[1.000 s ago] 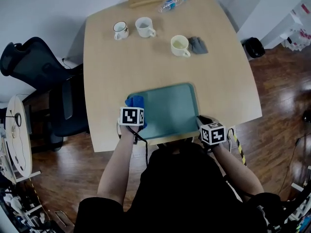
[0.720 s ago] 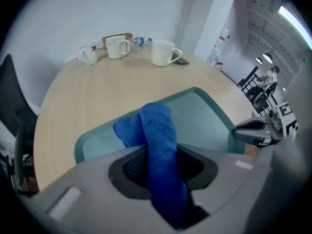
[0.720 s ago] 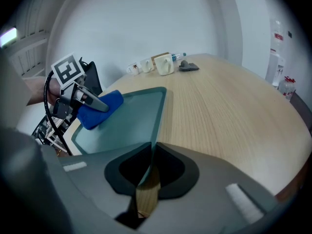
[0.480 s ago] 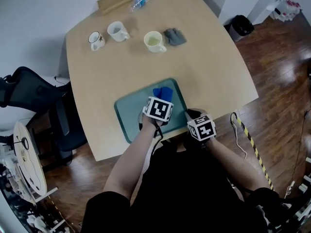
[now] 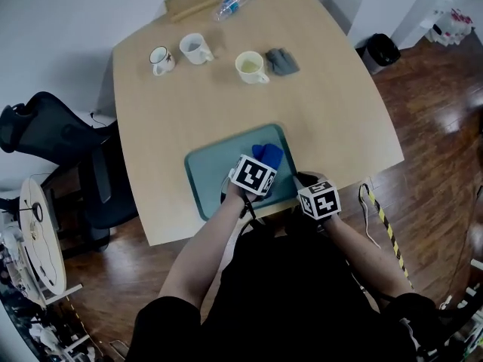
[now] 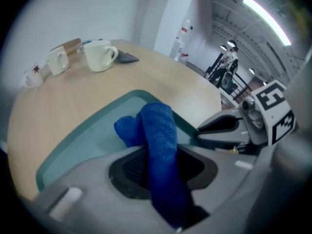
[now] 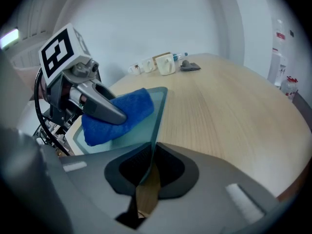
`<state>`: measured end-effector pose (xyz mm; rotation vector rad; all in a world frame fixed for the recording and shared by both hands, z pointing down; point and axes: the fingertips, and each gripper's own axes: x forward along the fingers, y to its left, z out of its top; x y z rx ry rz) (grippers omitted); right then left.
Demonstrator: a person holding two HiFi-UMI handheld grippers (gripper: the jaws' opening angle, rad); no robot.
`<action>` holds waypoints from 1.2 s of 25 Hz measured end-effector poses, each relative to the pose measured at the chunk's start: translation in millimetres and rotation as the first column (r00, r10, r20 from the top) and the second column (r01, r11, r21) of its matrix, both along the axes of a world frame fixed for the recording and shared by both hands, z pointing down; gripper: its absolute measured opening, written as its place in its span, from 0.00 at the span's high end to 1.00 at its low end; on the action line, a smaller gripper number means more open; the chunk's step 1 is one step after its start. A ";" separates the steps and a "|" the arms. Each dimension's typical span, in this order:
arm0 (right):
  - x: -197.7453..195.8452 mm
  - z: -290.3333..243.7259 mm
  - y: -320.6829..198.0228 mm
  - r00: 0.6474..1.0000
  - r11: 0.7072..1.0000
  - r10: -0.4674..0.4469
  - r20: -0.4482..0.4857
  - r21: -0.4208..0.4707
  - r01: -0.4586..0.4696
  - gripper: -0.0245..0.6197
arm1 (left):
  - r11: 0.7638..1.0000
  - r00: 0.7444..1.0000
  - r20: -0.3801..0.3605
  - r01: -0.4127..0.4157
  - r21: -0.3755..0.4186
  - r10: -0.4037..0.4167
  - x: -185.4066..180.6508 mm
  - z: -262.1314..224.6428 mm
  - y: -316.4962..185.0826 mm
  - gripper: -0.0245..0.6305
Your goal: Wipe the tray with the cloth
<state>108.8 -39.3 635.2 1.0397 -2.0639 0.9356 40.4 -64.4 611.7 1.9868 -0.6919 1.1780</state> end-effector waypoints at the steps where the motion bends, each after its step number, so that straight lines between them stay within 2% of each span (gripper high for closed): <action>1: 0.6 1.5 0.1 1.000 1.000 -0.001 -0.002 -0.003 0.001 0.91 | 1.000 1.000 0.004 0.026 0.006 -0.026 -13.1 0.2 0.9 0.75; 4: 2.4 3.1 -0.8 1.000 1.000 0.001 -0.011 -0.012 -0.001 0.91 | 0.992 0.992 0.026 0.122 0.030 -0.123 -59.1 0.6 5.0 0.75; 7: 1.5 2.6 -1.8 1.000 1.000 0.007 -0.015 -0.018 -0.007 0.91 | 0.974 0.974 0.048 0.218 0.059 -0.221 -112.5 0.9 14.0 0.75; 11: -1.9 1.9 -2.1 1.000 1.000 0.013 -0.022 -0.023 -0.013 0.91 | 0.954 0.950 0.098 0.291 0.076 -0.298 -181.2 1.6 35.0 0.75; 15: -2.4 1.1 -2.4 1.000 1.000 0.015 -0.025 -0.020 -0.016 0.91 | 0.928 0.921 0.111 0.366 0.073 -0.372 -217.3 0.8 46.2 0.75; 18: -4.0 0.6 -2.8 0.999 1.000 0.022 -0.025 -0.011 -0.022 0.91 | 0.916 0.909 0.115 0.396 0.069 -0.401 -212.4 3.7 43.8 0.75; 20: -4.9 0.1 -2.7 0.999 1.000 0.025 -0.023 -0.007 -0.025 0.91 | 0.931 0.917 0.157 0.357 0.082 -0.366 -201.4 4.3 39.8 0.75; 26: -4.9 -1.0 -3.7 1.000 1.000 0.023 -0.019 0.009 -0.023 0.91 | 0.981 0.972 0.152 0.163 0.102 -0.178 -119.4 6.4 14.7 0.75; 30: -5.5 -0.1 -3.9 1.000 1.000 0.018 -0.016 0.014 -0.017 0.91 | 0.995 0.990 0.144 -0.015 0.094 0.001 -43.9 7.4 7.5 0.75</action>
